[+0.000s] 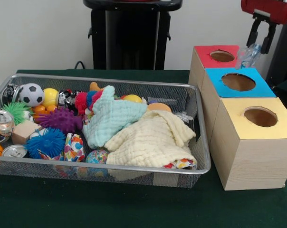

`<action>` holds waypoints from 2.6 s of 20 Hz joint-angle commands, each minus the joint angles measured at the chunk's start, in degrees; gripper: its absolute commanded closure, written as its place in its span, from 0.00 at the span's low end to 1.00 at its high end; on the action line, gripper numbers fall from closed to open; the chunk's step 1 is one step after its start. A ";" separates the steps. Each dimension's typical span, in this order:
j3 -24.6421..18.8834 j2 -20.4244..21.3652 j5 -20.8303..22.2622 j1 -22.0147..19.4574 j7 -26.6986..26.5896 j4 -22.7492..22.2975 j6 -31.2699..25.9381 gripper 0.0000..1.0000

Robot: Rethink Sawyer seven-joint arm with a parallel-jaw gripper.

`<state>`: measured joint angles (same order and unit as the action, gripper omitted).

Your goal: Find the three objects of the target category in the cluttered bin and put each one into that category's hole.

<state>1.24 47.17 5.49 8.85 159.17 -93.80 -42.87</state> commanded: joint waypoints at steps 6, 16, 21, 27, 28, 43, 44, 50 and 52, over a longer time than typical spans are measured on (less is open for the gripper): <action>1.47 -5.66 -0.21 2.24 7.53 -5.26 4.65 1.00; 3.35 -7.01 0.45 4.15 8.19 -6.07 7.02 1.00; 5.38 -7.63 1.94 4.98 7.01 -4.57 6.64 1.00; 7.60 -8.24 4.21 5.77 4.27 -2.59 5.94 1.00; 8.33 -8.39 5.07 6.07 3.77 -2.10 5.98 1.00; 7.06 -7.96 2.50 4.67 2.29 -1.52 4.44 0.00; 6.24 -7.17 1.70 3.80 1.45 -1.68 3.71 0.00; 0.30 -2.74 -4.09 -0.95 -2.63 -1.34 -2.81 0.00; -1.26 -2.55 -4.75 -2.05 -3.67 -1.01 -2.92 0.00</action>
<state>7.19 43.02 4.80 10.99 159.17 -94.48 -38.95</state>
